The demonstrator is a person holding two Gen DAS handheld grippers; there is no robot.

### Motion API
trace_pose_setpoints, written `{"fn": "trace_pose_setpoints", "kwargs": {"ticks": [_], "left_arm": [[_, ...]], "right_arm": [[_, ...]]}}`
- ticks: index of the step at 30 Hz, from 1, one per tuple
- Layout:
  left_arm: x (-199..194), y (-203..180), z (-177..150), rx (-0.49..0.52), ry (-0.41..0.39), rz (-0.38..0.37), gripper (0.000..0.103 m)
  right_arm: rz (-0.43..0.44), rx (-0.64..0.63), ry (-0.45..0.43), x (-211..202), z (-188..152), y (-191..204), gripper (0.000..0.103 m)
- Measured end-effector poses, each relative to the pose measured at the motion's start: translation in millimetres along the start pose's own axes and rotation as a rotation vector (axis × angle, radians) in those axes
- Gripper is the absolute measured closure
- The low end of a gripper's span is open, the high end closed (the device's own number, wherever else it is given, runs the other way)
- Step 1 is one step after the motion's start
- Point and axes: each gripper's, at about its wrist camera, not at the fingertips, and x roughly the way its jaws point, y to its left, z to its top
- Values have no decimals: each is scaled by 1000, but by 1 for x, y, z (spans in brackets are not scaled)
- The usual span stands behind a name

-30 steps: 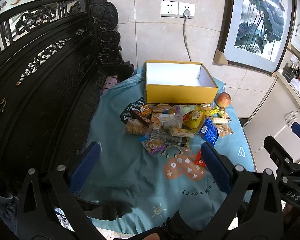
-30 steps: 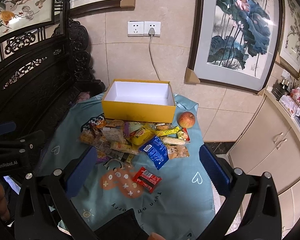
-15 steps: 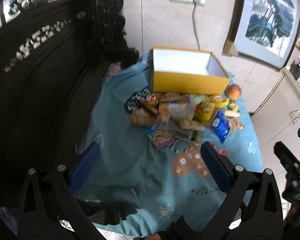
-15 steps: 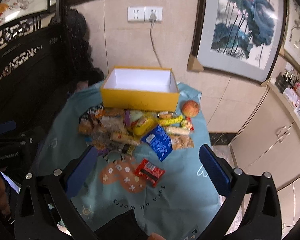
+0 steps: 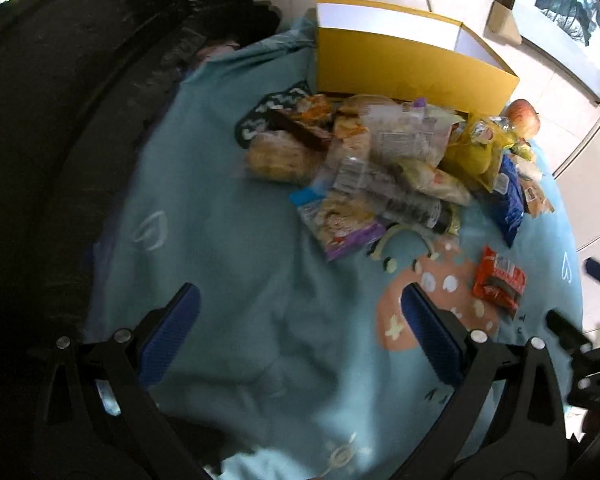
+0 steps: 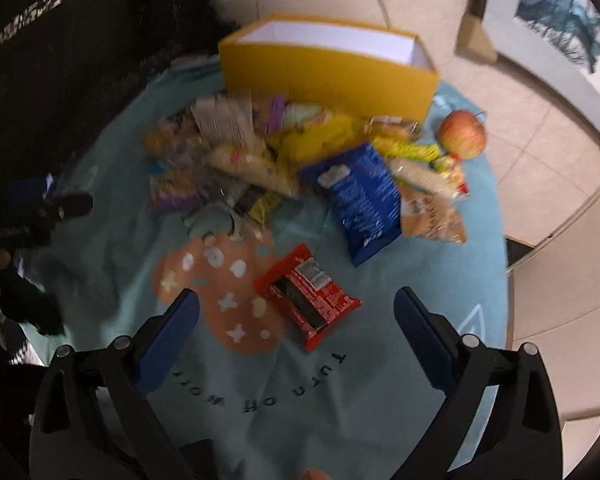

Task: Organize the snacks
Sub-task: 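Grasp the red chocolate bar with the right gripper while the left gripper grasps the clear snack pack, then lift the red chocolate bar with the right gripper while the left gripper lifts the clear snack pack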

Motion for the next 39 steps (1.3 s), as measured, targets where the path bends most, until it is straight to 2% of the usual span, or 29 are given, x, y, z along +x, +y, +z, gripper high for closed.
{"fn": "trace_pose_setpoints", "kwargs": {"ticks": [6, 11, 15, 17, 18, 20, 23, 26, 28, 31, 33, 35, 39], "left_arm": [[48, -22, 10, -22, 26, 5, 2], [95, -39, 20, -36, 66, 56, 2], [116, -45, 30, -64, 56, 92, 2], [126, -42, 33, -90, 67, 96, 2], [132, -38, 33, -101, 71, 121, 3], [134, -32, 32, -133, 52, 101, 4], [135, -25, 30, -142, 22, 70, 6], [136, -23, 32, -119, 17, 36, 15], [135, -26, 34, -82, 8, 16, 30], [133, -31, 35, -65, -4, 2, 40], [129, -37, 31, -50, -9, -4, 43], [127, -35, 29, -40, -13, -23, 49], [123, -30, 27, -44, 2, -37, 56]], "right_arm": [[7, -129, 34, 39, -8, -7, 4], [35, -187, 45, 56, -8, -13, 4], [52, -216, 60, 67, -7, -10, 5], [57, -246, 67, 71, -10, -8, 10], [59, -261, 70, 72, -12, -6, 12], [75, -279, 90, 77, -14, -3, 20], [72, -289, 105, 84, -18, -2, 21], [96, -275, 99, 88, -18, -6, 21], [108, -266, 93, 89, -19, -7, 21], [117, -271, 84, 89, -18, -9, 22], [133, -285, 74, 89, -16, -9, 33], [153, -297, 82, 89, -8, -8, 56], [182, -266, 111, 88, -6, -13, 57]]}}
